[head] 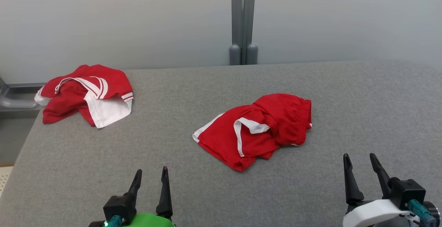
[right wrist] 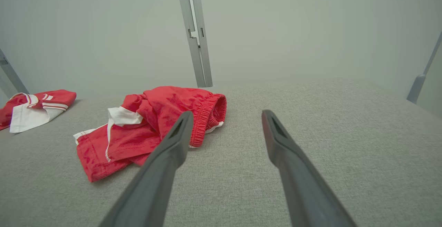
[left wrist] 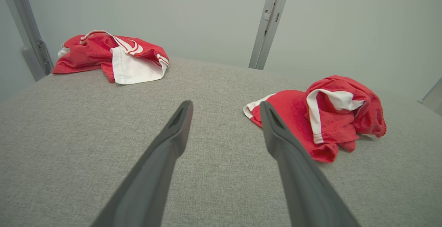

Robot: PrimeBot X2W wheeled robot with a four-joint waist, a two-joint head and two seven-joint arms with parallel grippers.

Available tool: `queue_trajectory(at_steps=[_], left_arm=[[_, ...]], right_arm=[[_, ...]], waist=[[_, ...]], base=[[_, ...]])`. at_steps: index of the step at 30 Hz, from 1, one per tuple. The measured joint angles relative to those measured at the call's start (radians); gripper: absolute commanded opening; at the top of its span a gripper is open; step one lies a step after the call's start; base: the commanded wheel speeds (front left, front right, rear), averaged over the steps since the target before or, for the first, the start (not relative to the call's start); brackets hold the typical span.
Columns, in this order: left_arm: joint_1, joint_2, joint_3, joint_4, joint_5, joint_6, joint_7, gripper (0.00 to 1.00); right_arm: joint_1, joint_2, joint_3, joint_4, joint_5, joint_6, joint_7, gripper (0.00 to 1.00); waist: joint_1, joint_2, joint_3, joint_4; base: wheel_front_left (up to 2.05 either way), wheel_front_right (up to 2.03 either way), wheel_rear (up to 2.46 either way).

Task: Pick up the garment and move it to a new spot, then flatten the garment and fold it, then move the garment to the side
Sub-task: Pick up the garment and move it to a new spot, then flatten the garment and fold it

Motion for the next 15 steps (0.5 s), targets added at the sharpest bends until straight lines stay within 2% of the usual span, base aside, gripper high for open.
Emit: queue_trajectory(at_steps=[15], left_arm=[[0.002,-0.016,0.043,0.019,0.044,-0.028,0.0,1.0]], right_arm=[[-0.001,0.0,0.0,0.014,-0.007,0.0,0.0,1.0]], waist=[[0.0,0.0,0.012,-0.003]], base=[[0.0,0.0,0.0]])
